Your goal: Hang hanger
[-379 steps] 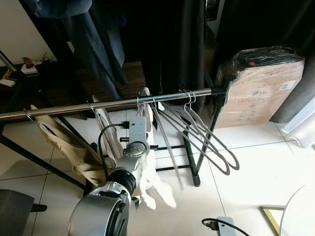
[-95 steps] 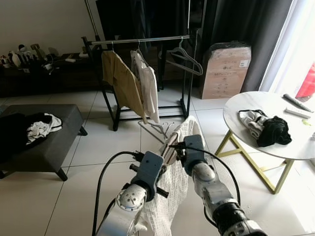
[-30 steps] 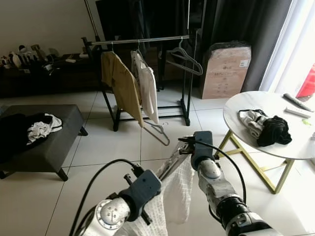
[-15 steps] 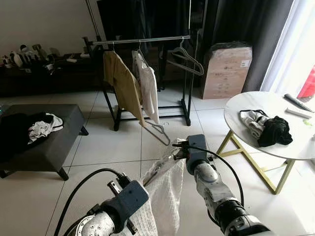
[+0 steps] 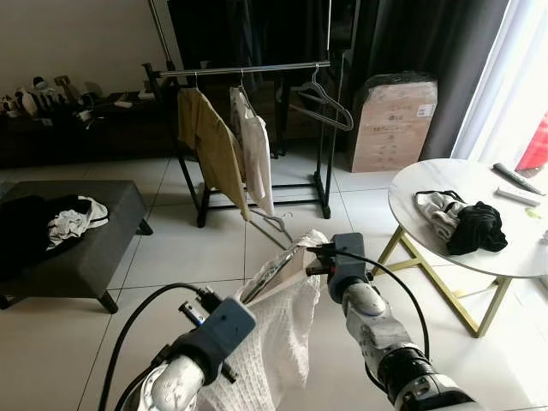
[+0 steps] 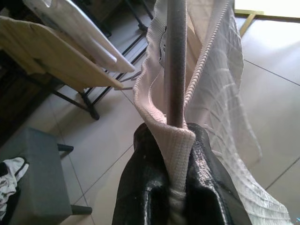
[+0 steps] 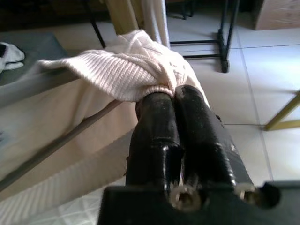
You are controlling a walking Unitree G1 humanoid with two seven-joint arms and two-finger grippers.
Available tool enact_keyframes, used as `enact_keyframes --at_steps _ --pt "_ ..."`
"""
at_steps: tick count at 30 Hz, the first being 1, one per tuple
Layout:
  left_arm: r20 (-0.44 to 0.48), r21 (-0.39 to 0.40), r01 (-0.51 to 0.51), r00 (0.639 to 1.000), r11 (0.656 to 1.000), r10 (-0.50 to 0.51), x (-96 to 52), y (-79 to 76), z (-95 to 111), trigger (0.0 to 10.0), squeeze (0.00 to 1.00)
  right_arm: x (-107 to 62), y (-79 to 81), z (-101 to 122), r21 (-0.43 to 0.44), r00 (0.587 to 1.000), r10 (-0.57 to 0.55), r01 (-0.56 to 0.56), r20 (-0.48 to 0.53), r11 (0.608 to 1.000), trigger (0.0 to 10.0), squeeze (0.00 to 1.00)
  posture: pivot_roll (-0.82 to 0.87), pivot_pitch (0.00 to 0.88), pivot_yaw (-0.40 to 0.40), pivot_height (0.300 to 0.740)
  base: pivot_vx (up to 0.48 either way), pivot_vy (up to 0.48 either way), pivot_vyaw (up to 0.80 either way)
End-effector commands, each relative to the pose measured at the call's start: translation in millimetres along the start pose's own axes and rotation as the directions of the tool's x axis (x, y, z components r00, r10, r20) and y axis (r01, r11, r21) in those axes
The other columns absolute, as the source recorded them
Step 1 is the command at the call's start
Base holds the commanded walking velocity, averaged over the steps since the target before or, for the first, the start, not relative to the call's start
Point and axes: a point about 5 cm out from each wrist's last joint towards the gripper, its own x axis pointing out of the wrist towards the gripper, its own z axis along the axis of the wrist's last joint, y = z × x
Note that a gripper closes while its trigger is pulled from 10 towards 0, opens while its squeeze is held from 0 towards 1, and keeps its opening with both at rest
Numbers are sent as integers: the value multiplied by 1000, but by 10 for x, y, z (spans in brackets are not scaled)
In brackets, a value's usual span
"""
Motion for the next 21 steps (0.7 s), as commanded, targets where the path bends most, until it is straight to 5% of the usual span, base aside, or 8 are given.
enact_keyframes --at_steps 1,9,14,15,16,21 --pt "-35 -17 -96 995 995 95 47 142 -30 10000 0 -27 -25 -9 17 999 37 -37 -7 999 10000 1000 13 58 28 740 0 0 0" --pt "-69 -36 -102 993 994 100 149 113 -44 10000 0 -98 -36 -22 14 994 107 -107 8 994 10000 1000 9 56 26 740 0 0 0" --pt "-67 -33 -68 996 997 66 155 108 -69 10000 0 -163 -130 -104 -92 989 146 -148 -35 985 10000 1000 11 54 26 740 0 0 0" --pt "-57 -47 -60 997 997 58 156 109 -69 10000 0 -178 -149 -125 -115 987 156 -161 -48 980 10000 800 14 55 26 740 0 0 0" --pt "-47 -73 -84 996 994 81 162 156 -76 10000 0 -204 -185 -147 -134 985 164 -171 -57 976 10000 0 13 56 25 740 0 0 0" --pt "-86 -137 -168 984 976 157 193 283 -155 10000 0 -277 -242 -145 -53 976 210 -213 -51 976 10000 0 12 55 24 740 0 0 0"
